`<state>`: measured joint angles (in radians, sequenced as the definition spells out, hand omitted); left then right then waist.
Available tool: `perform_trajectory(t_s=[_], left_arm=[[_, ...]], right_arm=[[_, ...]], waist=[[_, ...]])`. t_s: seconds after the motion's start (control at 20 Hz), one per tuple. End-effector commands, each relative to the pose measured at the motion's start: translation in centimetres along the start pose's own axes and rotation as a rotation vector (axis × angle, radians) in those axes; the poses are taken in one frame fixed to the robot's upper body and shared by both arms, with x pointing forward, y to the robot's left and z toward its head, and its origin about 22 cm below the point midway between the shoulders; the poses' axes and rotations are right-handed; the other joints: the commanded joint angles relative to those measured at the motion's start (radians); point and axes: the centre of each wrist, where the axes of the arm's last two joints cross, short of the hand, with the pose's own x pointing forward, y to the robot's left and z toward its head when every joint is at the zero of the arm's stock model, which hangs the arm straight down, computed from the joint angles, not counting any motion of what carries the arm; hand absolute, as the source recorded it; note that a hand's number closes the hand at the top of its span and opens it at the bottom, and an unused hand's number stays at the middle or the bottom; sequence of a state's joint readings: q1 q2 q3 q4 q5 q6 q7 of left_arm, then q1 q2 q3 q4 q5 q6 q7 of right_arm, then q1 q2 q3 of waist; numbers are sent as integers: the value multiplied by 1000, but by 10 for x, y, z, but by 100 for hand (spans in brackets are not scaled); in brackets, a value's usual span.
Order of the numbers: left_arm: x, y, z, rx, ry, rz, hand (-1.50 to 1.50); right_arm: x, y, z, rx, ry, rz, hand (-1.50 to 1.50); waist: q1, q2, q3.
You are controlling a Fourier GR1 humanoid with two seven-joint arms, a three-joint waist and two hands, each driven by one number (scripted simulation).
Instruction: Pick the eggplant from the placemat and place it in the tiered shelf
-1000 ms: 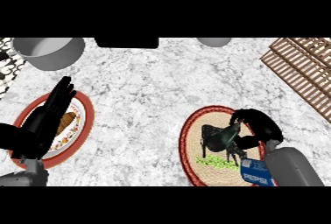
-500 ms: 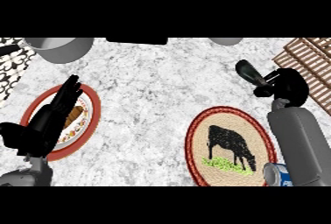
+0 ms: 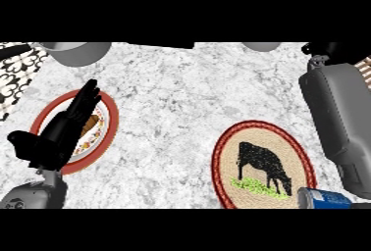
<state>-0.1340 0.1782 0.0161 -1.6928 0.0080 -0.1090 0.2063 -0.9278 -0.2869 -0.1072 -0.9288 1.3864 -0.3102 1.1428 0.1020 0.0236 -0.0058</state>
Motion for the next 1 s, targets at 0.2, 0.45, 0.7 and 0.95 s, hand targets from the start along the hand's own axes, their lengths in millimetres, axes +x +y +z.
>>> perform_trajectory(t_s=[0.2, 0.45, 0.7, 0.95], left_arm=[[1, 6, 0, 20, 1, 16, 0], [-8, -2, -2, 21, 10, -9, 0], [2, 6, -5, 42, -14, -27, 0], [-5, 1, -3, 15, -14, 9, 0]], right_arm=[[61, -36, -1, -207, 210, -60, 150], [73, -62, -31, -240, 241, -75, 150], [61, -62, -54, -279, 230, -200, 150], [69, -124, -69, -353, 193, -703, 150]], waist=[[-13, 0, 4], [-13, 7, 5], [-15, 10, 7], [-11, 8, 14]])
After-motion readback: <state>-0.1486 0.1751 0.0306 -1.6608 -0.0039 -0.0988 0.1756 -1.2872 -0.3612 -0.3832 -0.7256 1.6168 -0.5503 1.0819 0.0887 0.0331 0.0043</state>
